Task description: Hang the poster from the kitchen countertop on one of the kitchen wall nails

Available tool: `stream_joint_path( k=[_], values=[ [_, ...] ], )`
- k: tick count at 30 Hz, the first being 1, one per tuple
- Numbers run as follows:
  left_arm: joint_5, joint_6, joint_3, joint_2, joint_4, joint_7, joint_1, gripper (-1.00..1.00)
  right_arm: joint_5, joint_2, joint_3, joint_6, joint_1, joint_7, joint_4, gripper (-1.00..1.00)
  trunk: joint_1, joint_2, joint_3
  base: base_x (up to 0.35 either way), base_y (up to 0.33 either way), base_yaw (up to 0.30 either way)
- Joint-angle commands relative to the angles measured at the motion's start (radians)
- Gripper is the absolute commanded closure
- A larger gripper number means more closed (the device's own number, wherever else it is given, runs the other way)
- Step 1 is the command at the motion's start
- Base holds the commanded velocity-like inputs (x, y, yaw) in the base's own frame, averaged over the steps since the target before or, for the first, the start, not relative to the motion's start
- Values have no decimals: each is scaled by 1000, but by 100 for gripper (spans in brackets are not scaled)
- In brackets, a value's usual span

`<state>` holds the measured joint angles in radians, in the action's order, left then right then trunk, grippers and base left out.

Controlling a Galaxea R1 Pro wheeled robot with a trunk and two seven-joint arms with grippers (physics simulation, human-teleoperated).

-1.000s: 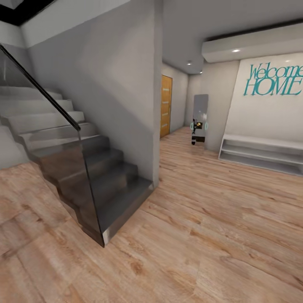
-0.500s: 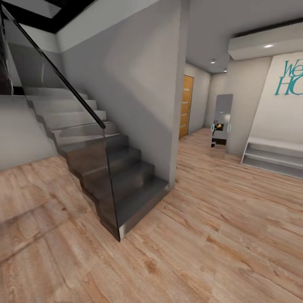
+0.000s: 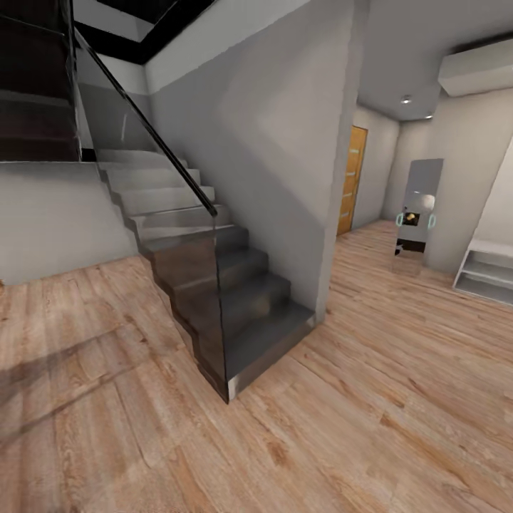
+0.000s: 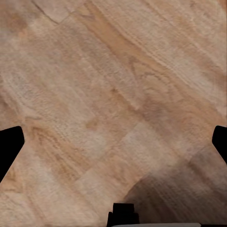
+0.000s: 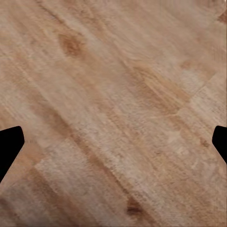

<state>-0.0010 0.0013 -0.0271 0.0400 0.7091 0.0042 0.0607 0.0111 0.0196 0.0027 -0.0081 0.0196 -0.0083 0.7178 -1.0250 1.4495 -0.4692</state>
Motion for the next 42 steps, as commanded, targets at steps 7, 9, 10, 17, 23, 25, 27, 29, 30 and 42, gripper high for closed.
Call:
stream_joint_path(
  k=[7, 9, 10, 17, 23, 25, 27, 29, 30, 42],
  values=[
    [0, 0, -1, 0, 1, 0, 0, -100, 1, -1, 0, -1, 0, -1, 0, -100, 0, 0, -1, 0, 0, 293],
    [0, 0, -1, 0, 1, 0, 1, -100, 1, -1, 0, -1, 0, -1, 0, -100, 0, 0, -1, 0, 0, 293],
    [0, 0, -1, 0, 1, 0, 1, -100, 1, -1, 0, -1, 0, -1, 0, -100, 0, 0, -1, 0, 0, 293],
    [0, -1, -19, 0, -8, -1, 0, -100, 1, 1, 1, 2, 0, 4, 0, -100, 0, 0, -4, -103, -110, 224],
    [0, -1, -45, 0, -9, -1, 0, -100, 1, 2, 2, 0, 0, 4, -22, -100, 0, 0, -6, -187, -230, 152],
    [0, -1, -48, 0, -9, -1, 0, -100, 0, 2, 2, 0, 0, 2, -28, -100, 0, 0, -7, -80, -149, 249],
    [0, -1, -50, 0, -9, -1, 0, -100, 0, 1, 2, -1, 0, 2, -31, -100, 0, 0, -7, -41, -76, 271],
    [0, -1, -51, 0, -10, -1, 0, -100, 0, 1, 2, -1, 0, 1, -33, -100, 0, 0, -7, -21, -39, 283],
    [0, -1, -52, 0, -10, -1, 0, -100, 0, 1, 2, -1, 0, 1, -33, -100, 0, 0, -7, -15, -28, 286],
    [1, -1, -132, 0, -10, -4, 0, -100, 0, 1, 2, -2, 0, -1, -35, -100, 0, 0, -7, -2, 9, 293]
  ],
)
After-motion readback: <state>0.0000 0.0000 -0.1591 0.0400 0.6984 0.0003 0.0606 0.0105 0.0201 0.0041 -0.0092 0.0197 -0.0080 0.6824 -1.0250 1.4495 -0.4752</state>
